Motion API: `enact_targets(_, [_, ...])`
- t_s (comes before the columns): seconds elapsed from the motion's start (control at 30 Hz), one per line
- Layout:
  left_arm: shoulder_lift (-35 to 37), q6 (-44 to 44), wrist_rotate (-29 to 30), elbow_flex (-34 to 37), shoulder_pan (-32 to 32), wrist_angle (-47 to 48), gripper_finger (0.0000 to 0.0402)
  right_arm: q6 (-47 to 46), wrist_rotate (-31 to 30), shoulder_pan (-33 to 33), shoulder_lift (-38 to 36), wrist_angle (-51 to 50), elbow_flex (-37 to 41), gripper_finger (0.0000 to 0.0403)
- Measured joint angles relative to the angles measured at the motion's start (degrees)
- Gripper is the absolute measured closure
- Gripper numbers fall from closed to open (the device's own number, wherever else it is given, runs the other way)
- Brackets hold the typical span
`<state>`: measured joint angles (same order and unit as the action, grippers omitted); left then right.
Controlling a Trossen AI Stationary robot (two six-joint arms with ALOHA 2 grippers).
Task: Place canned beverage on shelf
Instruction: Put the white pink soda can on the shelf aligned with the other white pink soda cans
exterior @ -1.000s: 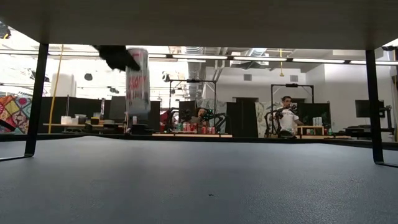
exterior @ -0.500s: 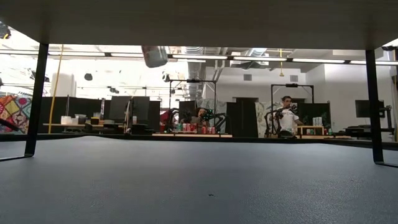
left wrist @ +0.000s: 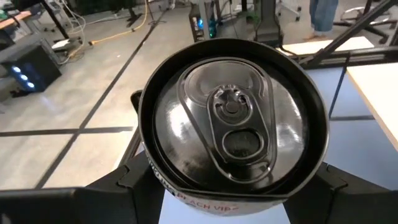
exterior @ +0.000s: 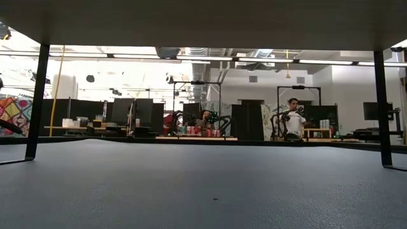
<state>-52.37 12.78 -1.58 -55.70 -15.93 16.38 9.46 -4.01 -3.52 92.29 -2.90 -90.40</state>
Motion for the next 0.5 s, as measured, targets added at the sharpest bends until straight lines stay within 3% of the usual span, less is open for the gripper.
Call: enact_targets(0.5, [-7.36, 3.13, 0.95, -9.40, 3.77, 7.48, 0.0170, 1.11, 0.15, 0.38, 3.87, -1.71, -4.61, 0.0053])
